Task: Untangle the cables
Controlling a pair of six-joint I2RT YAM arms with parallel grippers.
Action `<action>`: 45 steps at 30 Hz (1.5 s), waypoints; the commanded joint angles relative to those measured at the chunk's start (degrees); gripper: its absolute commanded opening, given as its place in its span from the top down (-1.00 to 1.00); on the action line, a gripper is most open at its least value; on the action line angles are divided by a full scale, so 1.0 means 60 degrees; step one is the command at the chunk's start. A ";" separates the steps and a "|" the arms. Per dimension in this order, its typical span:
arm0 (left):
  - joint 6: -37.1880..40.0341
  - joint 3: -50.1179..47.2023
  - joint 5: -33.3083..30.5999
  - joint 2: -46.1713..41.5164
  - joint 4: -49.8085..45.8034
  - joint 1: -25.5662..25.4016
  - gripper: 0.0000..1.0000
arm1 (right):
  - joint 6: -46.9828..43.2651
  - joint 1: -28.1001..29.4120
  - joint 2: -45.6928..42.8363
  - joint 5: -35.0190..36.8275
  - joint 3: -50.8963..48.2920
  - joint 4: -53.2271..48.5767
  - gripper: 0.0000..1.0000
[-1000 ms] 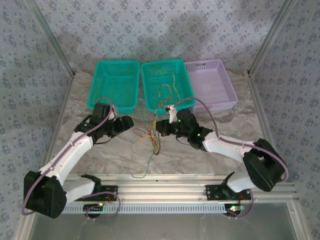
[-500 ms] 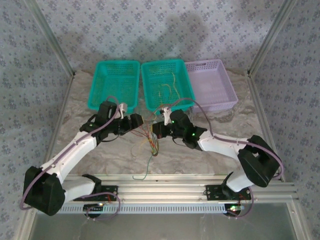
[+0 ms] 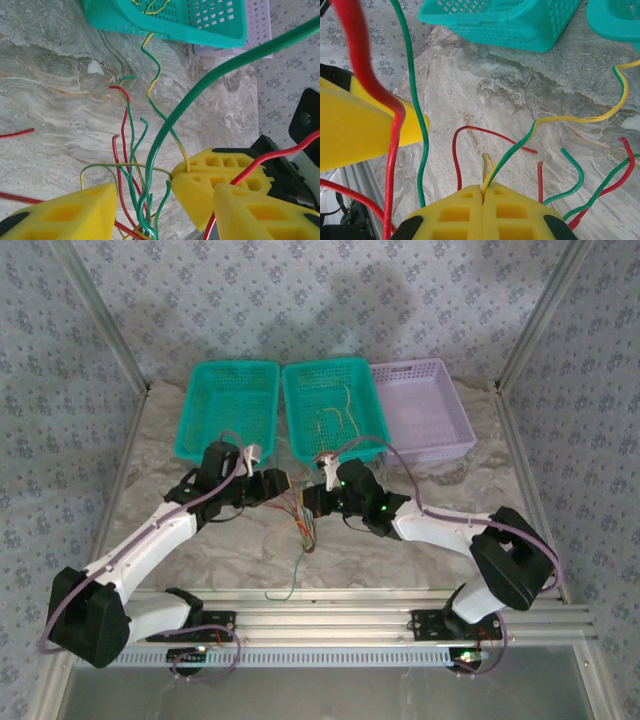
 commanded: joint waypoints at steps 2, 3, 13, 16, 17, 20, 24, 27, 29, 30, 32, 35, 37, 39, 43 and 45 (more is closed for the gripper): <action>0.0075 0.0111 0.0072 0.0199 0.0242 -0.0074 0.14 | 0.0160 0.0069 0.0091 -0.0530 0.0350 0.0533 1.00; 0.0111 0.0122 0.0062 0.0224 0.0242 -0.0077 0.20 | 0.0193 0.0062 0.0089 -0.0605 0.0329 0.0602 1.00; 0.0560 0.0390 -0.0598 0.0213 -0.0451 -0.0091 0.63 | 0.0274 0.0008 -0.0039 -0.0987 0.0131 0.0981 1.00; 0.0559 0.0459 -0.0851 0.0078 -0.0525 -0.0077 0.61 | 0.0229 -0.0002 -0.0002 -0.1181 0.0160 0.0946 1.00; 0.0578 0.0484 -0.0964 0.0022 -0.0560 -0.0077 0.50 | 0.0200 -0.0016 -0.0026 -0.1193 0.0155 0.0888 1.00; 0.0599 0.0630 -0.1341 -0.0187 -0.0748 -0.0065 -0.11 | 0.0122 -0.0015 -0.0040 -0.1226 0.0167 0.0771 1.00; 0.0674 0.0756 -0.1682 -0.0534 -0.0841 -0.0038 -0.39 | 0.0053 -0.0019 -0.0075 -0.1209 0.0086 0.0673 1.00; 0.0747 0.0822 -0.2287 -0.0850 -0.1082 -0.0003 -0.58 | 0.0029 -0.0028 -0.0142 -0.1179 -0.0005 0.0731 1.00; 0.0743 0.0808 -0.2510 -0.0989 -0.1149 0.0101 -0.69 | 0.0026 -0.0010 -0.0163 -0.1201 -0.0041 0.0767 1.00; 0.0698 0.0781 -0.2532 -0.1019 -0.1110 0.0166 -0.70 | 0.0034 -0.0011 -0.0169 -0.1229 -0.0053 0.0801 1.00; 0.0604 0.0705 -0.2420 -0.0973 -0.0960 0.0244 -0.69 | 0.0019 -0.0003 -0.0211 -0.1289 -0.0074 0.0874 1.00; 0.0502 0.0727 -0.2383 -0.0769 -0.0871 0.0260 -0.60 | -0.0041 0.0034 -0.0266 -0.1437 -0.0094 0.0978 1.00; 0.0518 0.0756 -0.2492 -0.0658 -0.0871 0.0286 -0.52 | -0.0082 0.0040 -0.0308 -0.1609 -0.0111 0.1088 1.00; 0.0533 0.0764 -0.2535 -0.0582 -0.0860 0.0386 -0.39 | -0.0140 0.0083 -0.0332 -0.1864 -0.0112 0.1198 1.00; 0.0445 0.0819 -0.2543 -0.0463 -0.0635 0.0525 -0.33 | -0.0259 0.0168 -0.0262 -0.2194 -0.0035 0.1149 1.00; 0.0408 0.0839 -0.2531 -0.0419 -0.0488 0.0524 -0.04 | -0.0248 0.0175 -0.0220 -0.2219 -0.0029 0.1171 1.00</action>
